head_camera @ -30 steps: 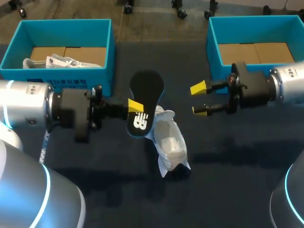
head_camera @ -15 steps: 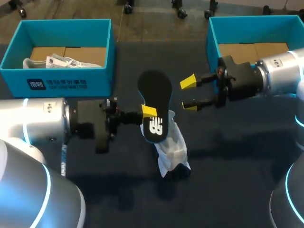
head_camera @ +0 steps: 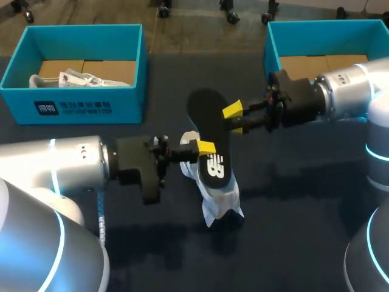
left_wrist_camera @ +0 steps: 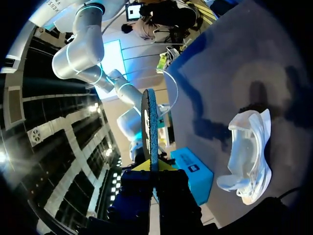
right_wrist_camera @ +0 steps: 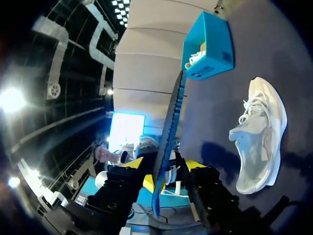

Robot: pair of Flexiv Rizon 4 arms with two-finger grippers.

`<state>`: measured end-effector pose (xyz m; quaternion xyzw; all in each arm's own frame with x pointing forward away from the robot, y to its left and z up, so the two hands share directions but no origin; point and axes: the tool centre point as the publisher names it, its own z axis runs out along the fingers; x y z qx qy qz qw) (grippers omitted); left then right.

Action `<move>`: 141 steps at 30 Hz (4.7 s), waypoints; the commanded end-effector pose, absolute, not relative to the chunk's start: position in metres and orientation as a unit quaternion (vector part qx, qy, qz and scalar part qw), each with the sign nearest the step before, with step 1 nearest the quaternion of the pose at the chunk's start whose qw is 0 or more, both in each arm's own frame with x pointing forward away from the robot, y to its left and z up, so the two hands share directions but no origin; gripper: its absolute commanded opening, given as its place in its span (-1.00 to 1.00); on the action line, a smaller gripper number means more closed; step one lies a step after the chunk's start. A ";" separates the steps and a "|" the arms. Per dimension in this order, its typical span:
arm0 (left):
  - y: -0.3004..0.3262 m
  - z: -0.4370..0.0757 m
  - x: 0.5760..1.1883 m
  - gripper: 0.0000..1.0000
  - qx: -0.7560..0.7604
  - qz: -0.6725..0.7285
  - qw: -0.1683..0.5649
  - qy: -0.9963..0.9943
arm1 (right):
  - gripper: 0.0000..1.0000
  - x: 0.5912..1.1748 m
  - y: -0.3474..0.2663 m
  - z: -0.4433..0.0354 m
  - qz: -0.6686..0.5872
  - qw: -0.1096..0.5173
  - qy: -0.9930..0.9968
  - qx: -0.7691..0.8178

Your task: Take the shoe out of the shoebox, open the shoe tongue, remove and reinsert the insole, then place the shoe into the shoebox

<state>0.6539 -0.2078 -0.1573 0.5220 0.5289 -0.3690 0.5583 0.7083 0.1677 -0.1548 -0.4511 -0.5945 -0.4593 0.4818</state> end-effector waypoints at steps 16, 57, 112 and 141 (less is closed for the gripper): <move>-0.236 -0.167 0.656 -1.00 0.520 -0.362 0.565 0.529 | -1.00 0.715 0.178 -0.158 -0.467 0.486 -0.596 -0.437; -0.167 -0.154 0.690 1.00 0.597 -0.291 0.382 0.642 | -1.00 0.715 0.160 -0.184 -0.464 0.485 -0.578 -0.463; -0.183 -0.114 0.699 1.00 0.665 -0.114 0.104 0.731 | -1.00 0.712 0.174 -0.203 -0.451 0.487 -0.602 -0.444; -0.211 -0.122 0.718 1.00 0.673 -0.056 0.073 0.734 | -1.00 0.711 0.188 -0.204 -0.443 0.487 -0.607 -0.446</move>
